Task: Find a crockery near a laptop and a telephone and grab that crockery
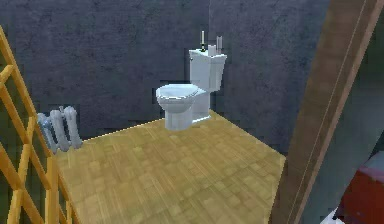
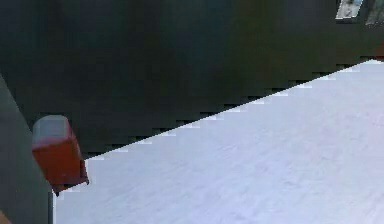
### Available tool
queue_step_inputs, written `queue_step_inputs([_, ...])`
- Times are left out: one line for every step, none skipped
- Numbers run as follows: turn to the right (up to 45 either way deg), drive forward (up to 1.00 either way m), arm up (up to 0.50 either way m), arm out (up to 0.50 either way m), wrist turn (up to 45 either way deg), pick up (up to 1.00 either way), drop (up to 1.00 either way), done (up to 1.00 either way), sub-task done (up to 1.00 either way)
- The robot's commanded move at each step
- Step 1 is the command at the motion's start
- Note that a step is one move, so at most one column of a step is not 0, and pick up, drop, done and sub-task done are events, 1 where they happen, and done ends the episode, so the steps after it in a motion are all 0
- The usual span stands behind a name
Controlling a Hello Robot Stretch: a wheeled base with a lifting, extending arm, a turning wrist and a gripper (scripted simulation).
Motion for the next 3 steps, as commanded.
queue_step_inputs([0.0, 0.1, 0.0, 0.0, 0.0, 0.0, 0.0, 0.0, 0.0])
queue_step_inputs([-18.0, 0.0, 0.0, 0.0, 0.0, 0.0, 0.0, 0.0, 0.0])
queue_step_inputs([-3.0, 0.0, 0.0, 0.0, 0.0, 0.0, 0.0, 0.0, 0.0])
